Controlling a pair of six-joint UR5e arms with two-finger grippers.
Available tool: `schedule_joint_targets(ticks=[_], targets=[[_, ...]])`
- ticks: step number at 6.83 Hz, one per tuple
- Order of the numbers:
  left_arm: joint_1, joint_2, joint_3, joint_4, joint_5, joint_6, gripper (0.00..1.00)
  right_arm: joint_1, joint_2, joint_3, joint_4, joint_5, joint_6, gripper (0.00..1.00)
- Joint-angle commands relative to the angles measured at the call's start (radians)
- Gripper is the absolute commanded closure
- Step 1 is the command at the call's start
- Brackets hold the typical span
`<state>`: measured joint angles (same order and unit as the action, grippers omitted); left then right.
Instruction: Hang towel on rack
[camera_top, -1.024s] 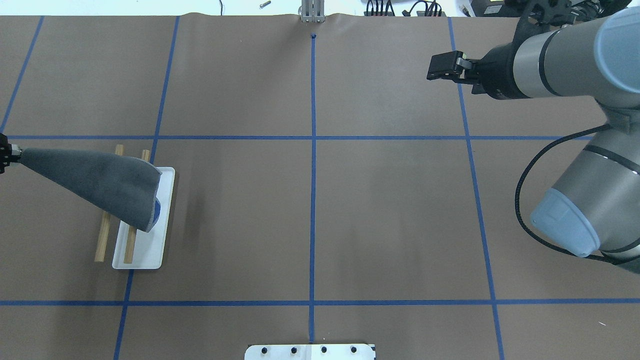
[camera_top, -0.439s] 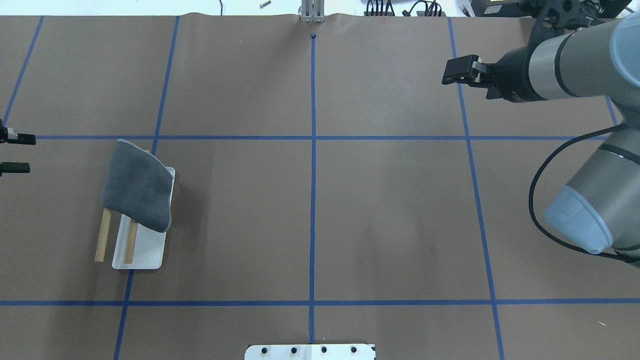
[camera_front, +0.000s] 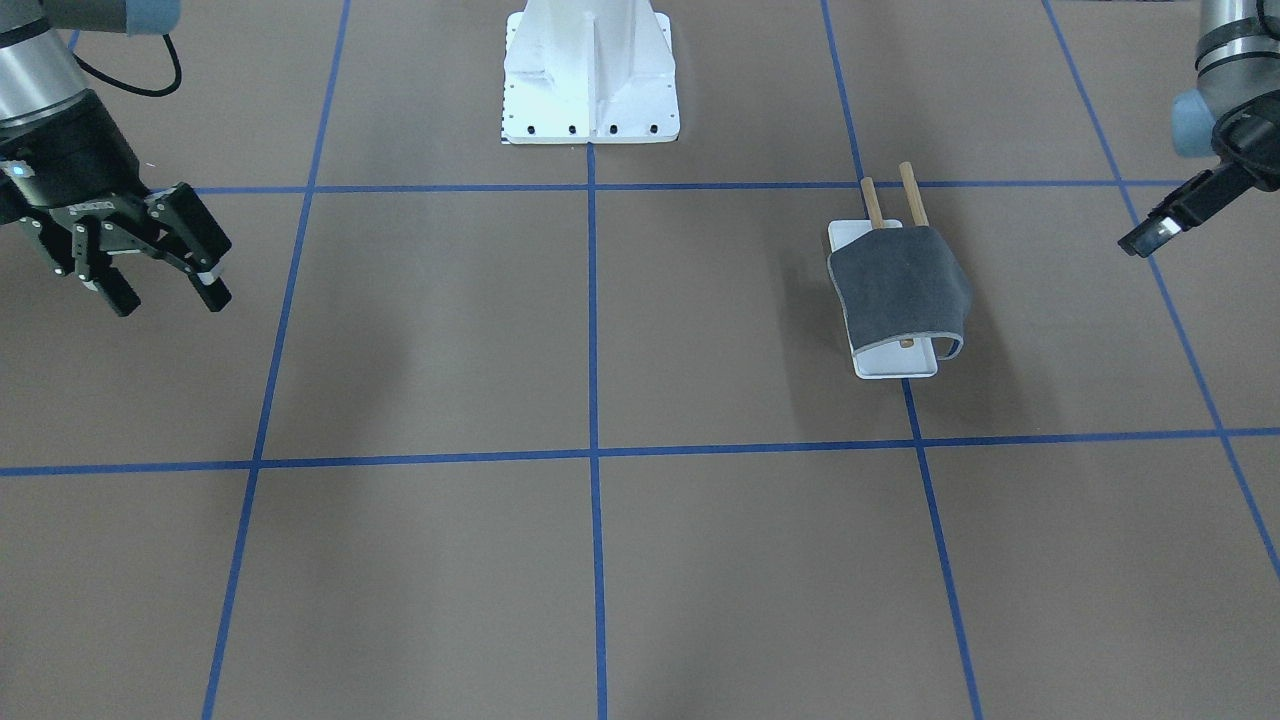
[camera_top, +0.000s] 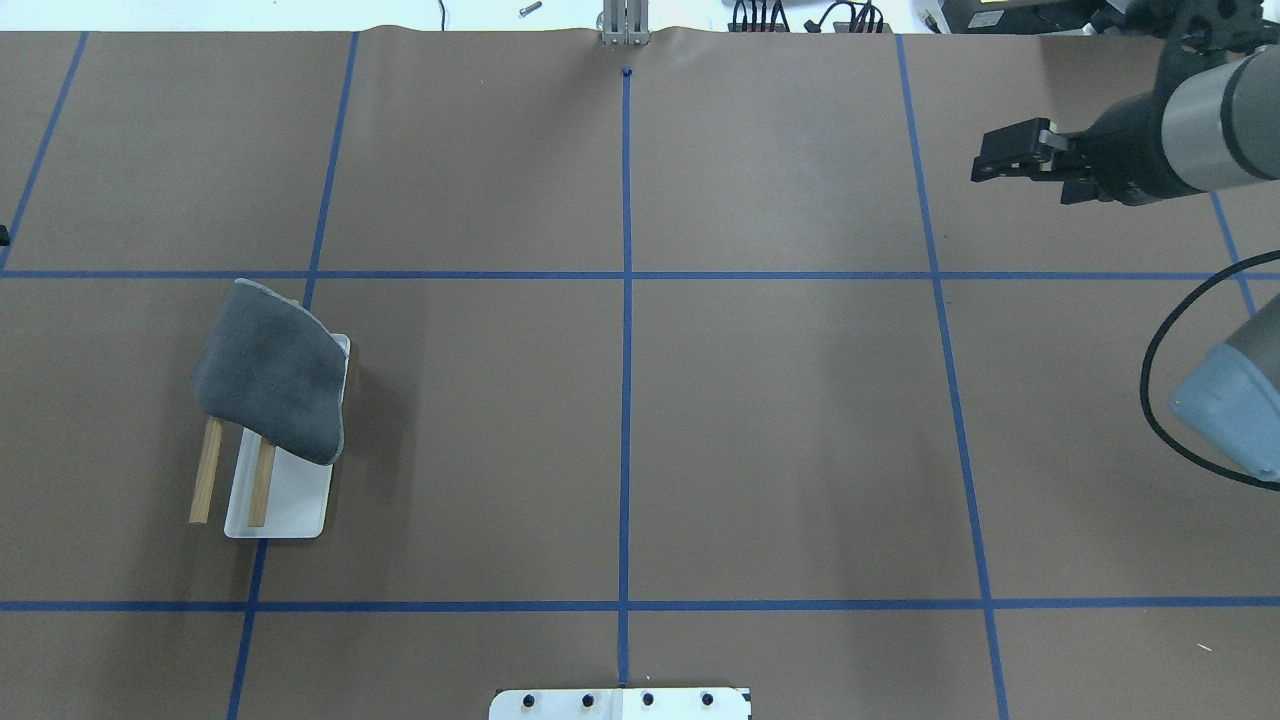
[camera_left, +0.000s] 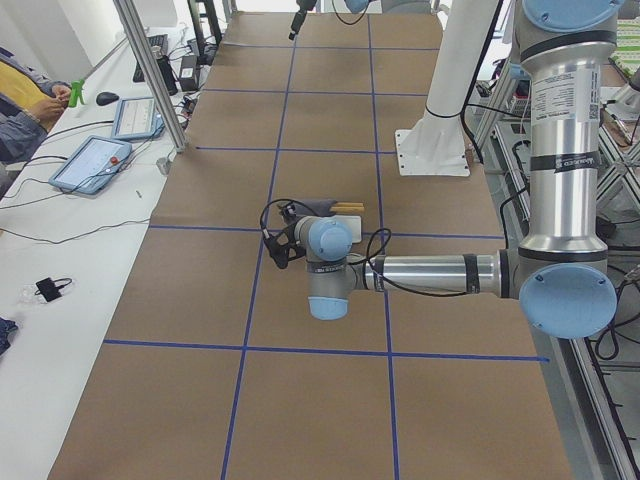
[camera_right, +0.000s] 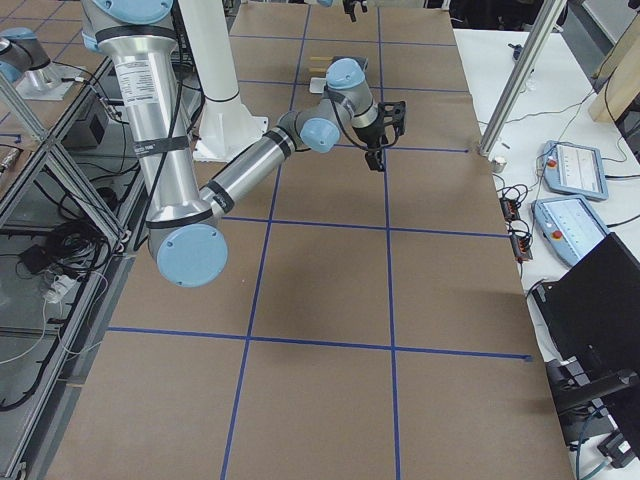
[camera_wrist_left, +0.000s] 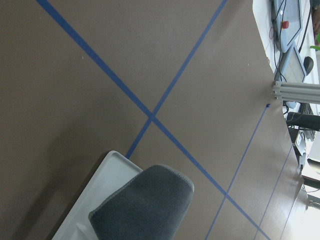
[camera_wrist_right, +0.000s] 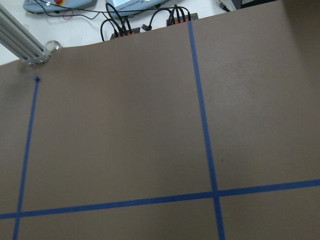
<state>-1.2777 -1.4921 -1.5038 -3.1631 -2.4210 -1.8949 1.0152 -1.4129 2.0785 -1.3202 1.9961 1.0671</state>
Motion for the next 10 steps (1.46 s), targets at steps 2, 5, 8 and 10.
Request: schedule_joint_targets(ticks=[2,5,8,10], targets=[[-0.127,0.001,0.088,0.29,0.017,0.798,0.02,0.146,-0.194,-0.021,-0.001,0.14,-0.354,0.0],[-0.267,-0.02,0.077,0.764,0.128,1.549,0.02,0.354,-0.237,-0.184,-0.008,0.323,-0.735,0.0],[-0.281,-0.094,-0.136,1.418,0.129,1.813,0.02,0.376,-0.274,-0.303,-0.04,0.312,-0.965,0.0],[-0.287,-0.132,-0.211,1.691,0.132,1.988,0.02,0.401,-0.271,-0.291,-0.06,0.326,-0.978,0.0]])
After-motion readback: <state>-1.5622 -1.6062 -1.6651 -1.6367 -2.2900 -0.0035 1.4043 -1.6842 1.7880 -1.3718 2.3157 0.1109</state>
